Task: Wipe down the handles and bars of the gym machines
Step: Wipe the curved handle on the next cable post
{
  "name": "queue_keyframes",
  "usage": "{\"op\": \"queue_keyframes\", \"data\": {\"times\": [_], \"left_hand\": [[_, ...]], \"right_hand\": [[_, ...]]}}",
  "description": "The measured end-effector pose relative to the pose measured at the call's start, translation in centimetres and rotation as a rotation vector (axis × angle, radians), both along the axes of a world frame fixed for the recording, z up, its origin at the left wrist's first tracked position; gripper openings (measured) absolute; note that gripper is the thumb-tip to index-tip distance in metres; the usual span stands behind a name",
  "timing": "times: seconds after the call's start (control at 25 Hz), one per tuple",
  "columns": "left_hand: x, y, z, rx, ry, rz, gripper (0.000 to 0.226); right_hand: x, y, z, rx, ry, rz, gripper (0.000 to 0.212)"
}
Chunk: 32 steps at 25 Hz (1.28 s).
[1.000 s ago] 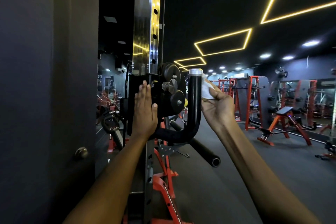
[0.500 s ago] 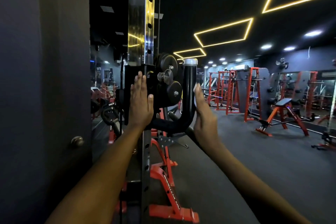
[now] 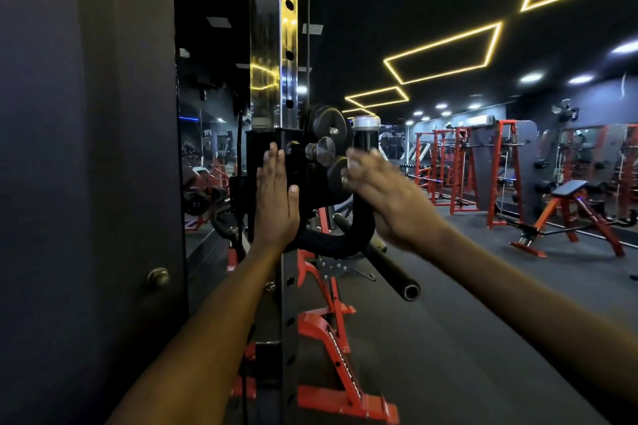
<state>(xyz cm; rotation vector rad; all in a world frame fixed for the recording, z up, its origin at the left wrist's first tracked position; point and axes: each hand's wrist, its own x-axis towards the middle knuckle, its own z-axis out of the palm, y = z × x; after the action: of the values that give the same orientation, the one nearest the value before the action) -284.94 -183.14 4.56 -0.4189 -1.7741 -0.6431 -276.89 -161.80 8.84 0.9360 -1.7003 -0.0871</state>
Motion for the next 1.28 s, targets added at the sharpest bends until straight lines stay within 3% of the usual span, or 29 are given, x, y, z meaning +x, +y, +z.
{"op": "queue_keyframes", "data": {"times": [0.12, 0.2, 0.32, 0.4, 0.52, 0.64, 0.76, 0.88, 1.0, 1.12, 1.24, 1.28], "left_hand": [[0.2, -0.1, 0.0, -0.020, -0.026, 0.000, 0.060], [0.4, 0.0, 0.1, -0.034, -0.036, 0.023, 0.061], [0.6, 0.0, 0.3, -0.059, -0.056, 0.108, 0.063], [0.8, 0.0, 0.2, -0.082, -0.058, 0.160, 0.062], [0.8, -0.3, 0.2, -0.103, -0.046, 0.146, 0.061], [0.7, -0.3, 0.2, -0.099, -0.033, 0.111, 0.061], [0.5, -0.5, 0.0, -0.097, -0.017, 0.086, 0.061], [0.4, -0.5, 0.0, -0.096, -0.004, 0.062, 0.061], [0.3, -0.6, -0.2, -0.095, 0.014, 0.030, 0.060], [0.1, -0.6, -0.3, -0.084, 0.030, -0.056, 0.059], [0.1, -0.8, -0.4, -0.081, 0.040, -0.082, 0.059], [0.1, -0.8, -0.3, -0.082, 0.039, -0.090, 0.058]], "right_hand": [[1.6, 0.1, -5.2, 0.140, -0.044, 0.003, 0.039], [2.4, 0.1, -3.2, 0.119, -0.068, 0.023, 0.041], [2.5, 0.2, 2.5, -0.072, -0.041, -0.059, 0.046], [2.1, 0.3, 2.9, -0.084, -0.039, -0.129, 0.049], [1.6, -0.3, -3.6, -0.046, -0.070, -0.217, 0.064], [2.8, -1.2, -8.5, 0.208, -0.029, -0.267, 0.055], [3.7, -2.3, -3.4, 0.042, 0.007, -0.255, 0.061], [3.6, -2.0, 1.4, 0.009, 0.096, -0.428, 0.047], [2.7, -2.8, -2.4, 0.064, 0.125, -0.521, 0.042], [2.2, -7.2, -7.2, 0.034, -0.001, -0.676, 0.038], [0.2, -10.7, -8.3, -0.032, -0.164, -0.676, 0.022], [-0.4, -10.8, -8.7, -0.040, -0.154, -0.682, 0.025]]}}
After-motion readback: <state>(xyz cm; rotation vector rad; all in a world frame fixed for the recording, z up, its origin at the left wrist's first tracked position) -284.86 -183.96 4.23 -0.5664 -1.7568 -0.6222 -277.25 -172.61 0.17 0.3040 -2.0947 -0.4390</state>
